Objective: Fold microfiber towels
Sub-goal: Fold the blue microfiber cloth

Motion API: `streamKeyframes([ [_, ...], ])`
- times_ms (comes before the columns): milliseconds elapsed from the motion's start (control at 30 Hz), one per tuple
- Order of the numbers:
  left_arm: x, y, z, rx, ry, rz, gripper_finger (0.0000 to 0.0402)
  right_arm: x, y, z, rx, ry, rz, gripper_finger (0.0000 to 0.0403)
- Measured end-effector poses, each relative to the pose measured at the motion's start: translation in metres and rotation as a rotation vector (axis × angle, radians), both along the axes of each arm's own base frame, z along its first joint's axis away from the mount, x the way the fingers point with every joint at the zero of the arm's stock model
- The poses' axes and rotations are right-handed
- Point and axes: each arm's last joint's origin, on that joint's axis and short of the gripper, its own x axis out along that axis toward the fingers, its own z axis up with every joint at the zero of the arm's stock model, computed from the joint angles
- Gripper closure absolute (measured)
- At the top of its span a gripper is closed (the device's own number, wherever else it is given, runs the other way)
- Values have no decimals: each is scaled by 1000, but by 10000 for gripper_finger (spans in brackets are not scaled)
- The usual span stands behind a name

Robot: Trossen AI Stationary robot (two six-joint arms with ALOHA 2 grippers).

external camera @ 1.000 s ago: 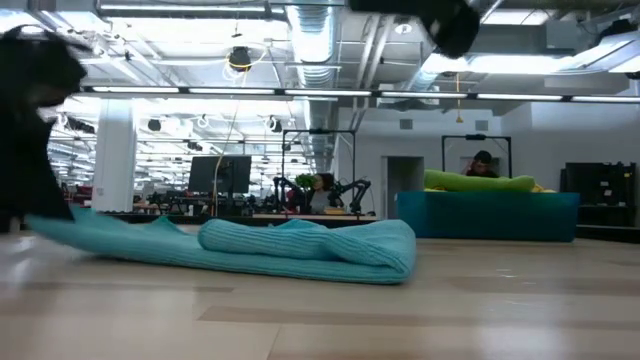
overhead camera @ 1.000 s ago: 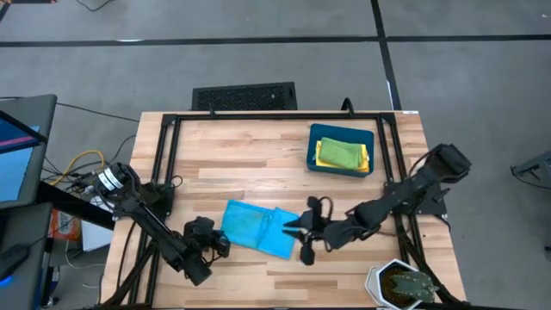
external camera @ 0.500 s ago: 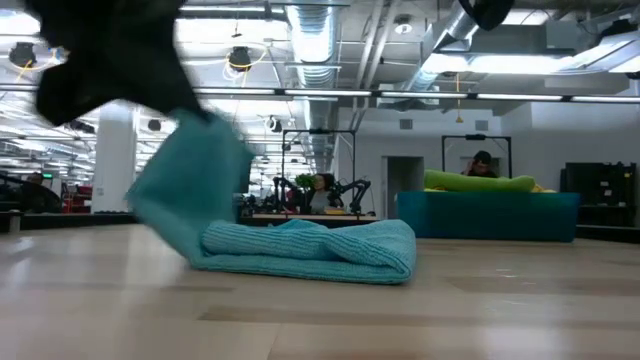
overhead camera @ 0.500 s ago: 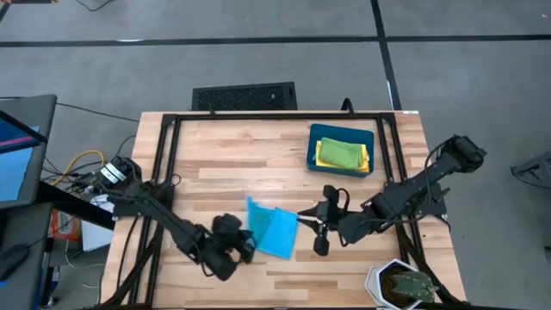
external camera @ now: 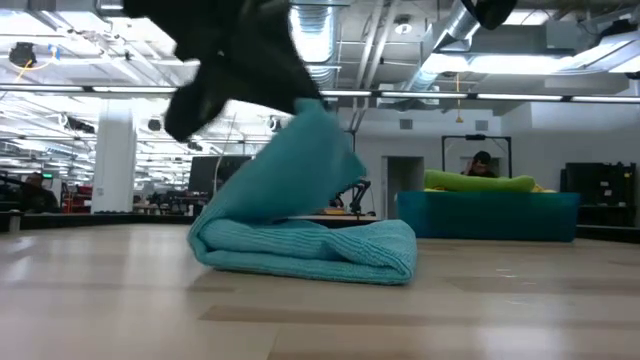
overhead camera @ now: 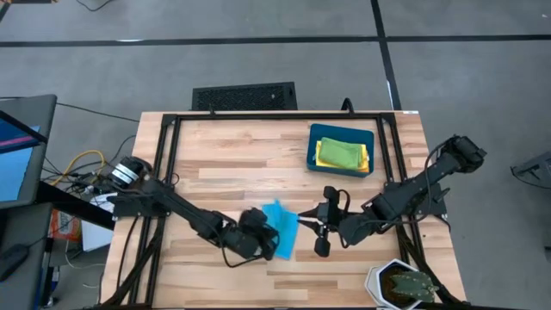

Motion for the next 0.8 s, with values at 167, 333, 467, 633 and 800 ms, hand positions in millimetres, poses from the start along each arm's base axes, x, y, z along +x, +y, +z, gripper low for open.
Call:
streamKeyframes([
  [167,11,-1,-15,-47,-9,-38,401,-1,1,-1,-7,6,2,301],
  [333,14,-3,-20,-76,0,-82,401,-2,1,-2,-14,24,9,301],
  [467,18,-6,-23,-117,-15,-110,389,-2,1,-2,-15,24,7,301],
  [633,22,-8,-29,-133,-30,-116,353,-2,1,-3,-16,27,10,301],
  [800,24,-9,-26,-149,-40,-149,287,-4,3,-4,-19,37,20,301],
])
